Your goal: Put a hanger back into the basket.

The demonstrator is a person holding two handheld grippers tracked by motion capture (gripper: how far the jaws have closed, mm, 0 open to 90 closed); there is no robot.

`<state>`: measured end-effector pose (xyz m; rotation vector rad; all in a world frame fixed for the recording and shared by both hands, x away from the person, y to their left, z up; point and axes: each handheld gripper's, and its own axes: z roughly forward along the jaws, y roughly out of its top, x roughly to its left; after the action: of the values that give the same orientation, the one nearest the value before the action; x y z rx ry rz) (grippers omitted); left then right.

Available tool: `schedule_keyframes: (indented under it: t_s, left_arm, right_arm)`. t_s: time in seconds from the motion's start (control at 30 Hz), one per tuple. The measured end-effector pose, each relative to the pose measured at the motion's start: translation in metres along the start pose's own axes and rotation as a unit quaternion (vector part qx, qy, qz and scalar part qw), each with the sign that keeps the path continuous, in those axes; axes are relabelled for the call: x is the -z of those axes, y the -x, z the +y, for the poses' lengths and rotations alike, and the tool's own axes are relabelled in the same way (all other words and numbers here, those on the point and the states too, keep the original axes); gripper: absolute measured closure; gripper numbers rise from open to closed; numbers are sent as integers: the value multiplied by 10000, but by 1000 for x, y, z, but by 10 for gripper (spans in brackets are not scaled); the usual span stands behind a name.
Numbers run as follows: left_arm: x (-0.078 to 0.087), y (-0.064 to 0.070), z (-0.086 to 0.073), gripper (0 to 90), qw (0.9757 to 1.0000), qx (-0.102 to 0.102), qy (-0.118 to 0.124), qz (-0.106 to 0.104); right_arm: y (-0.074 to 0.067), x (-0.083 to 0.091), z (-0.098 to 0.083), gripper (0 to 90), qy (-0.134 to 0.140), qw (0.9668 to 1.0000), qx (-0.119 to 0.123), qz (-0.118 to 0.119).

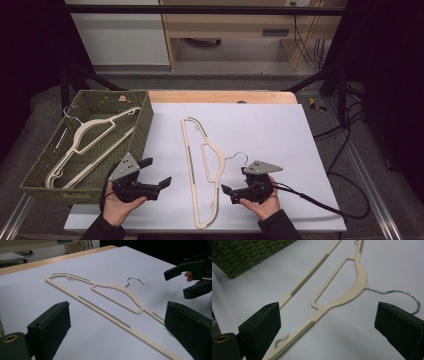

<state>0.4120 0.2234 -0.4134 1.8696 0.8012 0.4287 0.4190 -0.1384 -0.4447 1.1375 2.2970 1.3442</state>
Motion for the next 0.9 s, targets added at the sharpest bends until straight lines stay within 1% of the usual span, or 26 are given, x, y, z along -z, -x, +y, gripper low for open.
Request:
schedule_keyframes:
  t_s: [0.03, 0.07, 0.1, 0.2, 0.27, 0.3, 0.33, 0.37, 0.4, 0.47, 0.5, 0.57, 0.63, 0.67, 0.7, 0.73, 0.8, 0.83, 0.87, 0.9]
  left_arm:
    - [-1, 0, -1, 65, 10000, 15, -21, 1]
    - [-3, 0, -3, 65, 10000, 44, -25, -25]
    - [-3, 1, -4, 66, 10000, -5, -39, -15]
    - [-5, 4, -5, 66, 10000, -24, -69, -68]
    - [-7, 5, -6, 66, 9999, -47, -96, -65]
    - [-8, 6, -6, 66, 9999, -33, -106, -79]
    - [-8, 6, -6, 65, 9999, -33, -106, -79]
    - [-9, 6, -7, 66, 9999, -30, -122, -94]
    - [-10, 6, -8, 66, 9999, -24, -129, -105]
    - [-11, 7, -9, 66, 9998, -20, -156, -122]
    - [-12, 8, -10, 66, 9998, -21, -169, -131]
    - [-13, 8, -11, 66, 9997, -25, -191, -142]
    - [-14, 9, -11, 66, 9996, -30, -216, -155]
    - [-14, 10, -12, 66, 9996, -45, -229, -156]
    - [-15, 10, -12, 66, 9996, -53, -238, -151]
    - [-15, 10, -12, 66, 9996, -55, -247, -143]
    - [-15, 10, -12, 67, 9996, -32, -252, -124]
    - [-14, 10, -13, 68, 9996, -19, -242, -125]
    - [-14, 10, -13, 69, 9996, -9, -242, -133]
    - [-14, 10, -13, 70, 9996, -6, -253, -135]
  right_arm:
    - [-1, -6, -3, 75, -89, 10000, 25, -9]
    - [-3, -8, -4, 78, -146, 9999, 1, -28]
    - [-4, -11, -6, 83, -199, 9998, 27, -33]
    - [-8, -21, -12, 85, -400, 9991, 38, -111]
    - [-11, -28, -16, 85, -574, 9981, 93, -210]
    - [-11, -31, -17, 85, -674, 9972, 195, -247]
    - [-11, -31, -17, 85, -674, 9972, 195, -247]
    - [-14, -37, -20, 85, -817, 9960, 260, -266]
    - [-15, -39, -21, 85, -865, 9955, 250, -301]
    - [-16, -43, -23, 88, -945, 9942, 375, -356]
    - [-17, -45, -24, 81, -951, 9942, 363, -356]
    - [-18, -45, -24, 84, -943, 9942, 343, -375]
    - [-17, -44, -24, 101, -955, 9939, 407, -358]
    - [-18, -44, -24, 109, -955, 9940, 394, -365]
    - [-18, -43, -24, 124, -977, 9938, 392, -347]
    - [-18, -43, -23, 142, -982, 9940, 329, -356]
    - [-17, -41, -23, 177, -1041, 9933, 361, -341]
    - [-18, -40, -22, 197, -1073, 9932, 308, -343]
    - [-17, -39, -22, 220, -1078, 9930, 338, -333]
    - [-18, -38, -21, 239, -1111, 9930, 244, -324]
